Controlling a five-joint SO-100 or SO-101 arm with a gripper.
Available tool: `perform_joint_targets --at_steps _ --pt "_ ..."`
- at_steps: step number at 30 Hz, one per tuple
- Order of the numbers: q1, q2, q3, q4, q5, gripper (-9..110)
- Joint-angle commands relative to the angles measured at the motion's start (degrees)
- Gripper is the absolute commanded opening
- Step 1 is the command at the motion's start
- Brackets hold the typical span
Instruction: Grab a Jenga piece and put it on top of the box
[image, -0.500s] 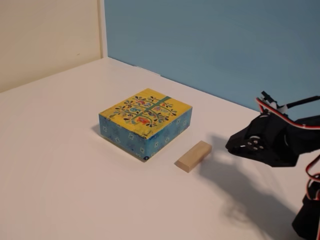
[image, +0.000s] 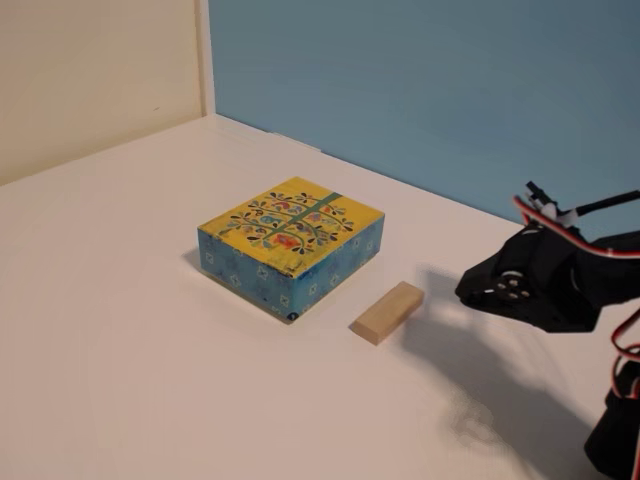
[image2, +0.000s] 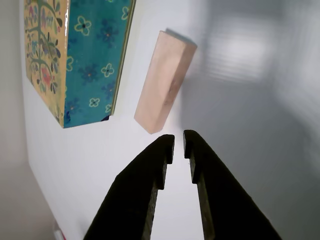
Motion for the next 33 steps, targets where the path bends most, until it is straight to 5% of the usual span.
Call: perform_joint_targets --at_steps 1,33 --pt "-0.4 0.4 -0.4 0.1 -0.4 0" --pt "-0.5 0.4 -0.4 0.1 -0.2 0"
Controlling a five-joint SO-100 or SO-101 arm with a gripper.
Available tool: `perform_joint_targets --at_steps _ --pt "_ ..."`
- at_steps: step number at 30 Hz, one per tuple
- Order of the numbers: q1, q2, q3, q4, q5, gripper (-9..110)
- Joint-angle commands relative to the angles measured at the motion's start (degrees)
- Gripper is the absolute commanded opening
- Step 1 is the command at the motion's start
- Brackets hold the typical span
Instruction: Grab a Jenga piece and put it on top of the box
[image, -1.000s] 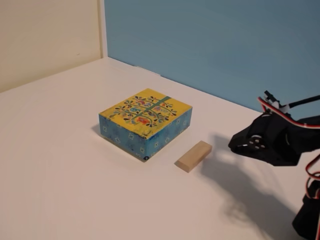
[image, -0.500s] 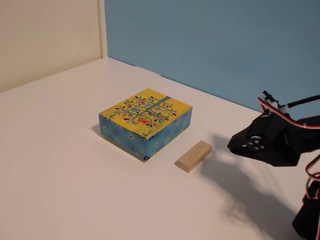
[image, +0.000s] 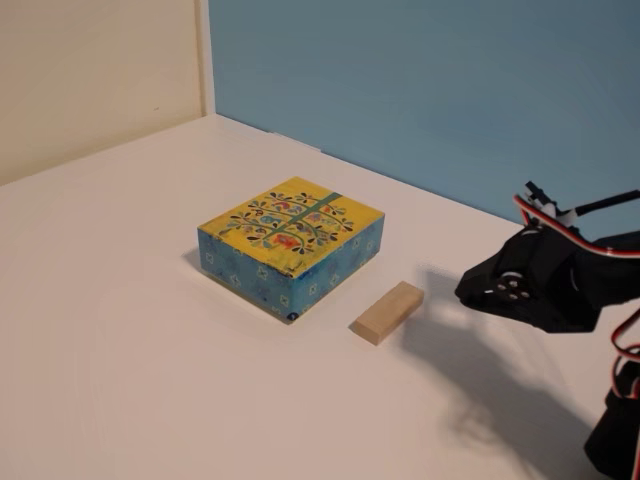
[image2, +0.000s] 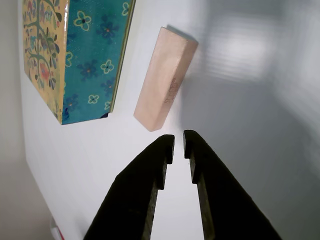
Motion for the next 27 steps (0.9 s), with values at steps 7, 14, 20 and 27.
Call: perform_joint_targets --at_steps 7,14,20,27 --pt "0.1 0.4 -0.4 0.2 0.0 0" --pt "0.7 0.4 -0.4 0.1 0.4 0" --pt "0.3 0.4 -0.4 0.2 0.6 0" --pt "0.3 0.4 -0.4 0.2 0.6 0"
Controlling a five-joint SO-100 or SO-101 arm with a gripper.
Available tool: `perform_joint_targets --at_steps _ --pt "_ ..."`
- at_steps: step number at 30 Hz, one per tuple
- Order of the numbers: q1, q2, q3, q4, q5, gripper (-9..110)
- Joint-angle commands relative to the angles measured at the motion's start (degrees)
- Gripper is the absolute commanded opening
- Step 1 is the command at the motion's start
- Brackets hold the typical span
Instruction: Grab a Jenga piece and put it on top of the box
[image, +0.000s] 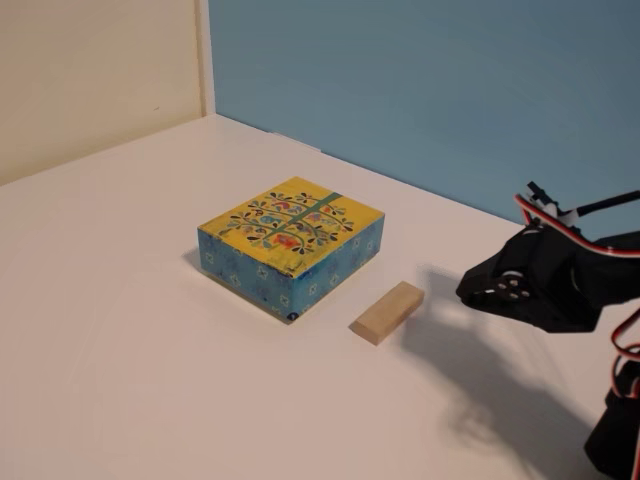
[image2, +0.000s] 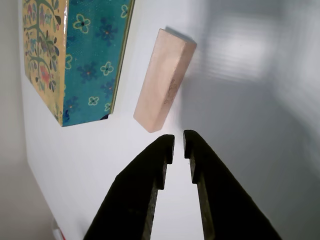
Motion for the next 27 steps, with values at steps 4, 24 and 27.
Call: perform_joint_targets --at_steps 4,24,27 --pt "0.4 0.4 -0.4 0.2 0.3 0" --pt "-4.1 0.1 -11.9 8.3 6.8 3" --pt "-5.0 -3.5 -15.3 8.6 7.9 3"
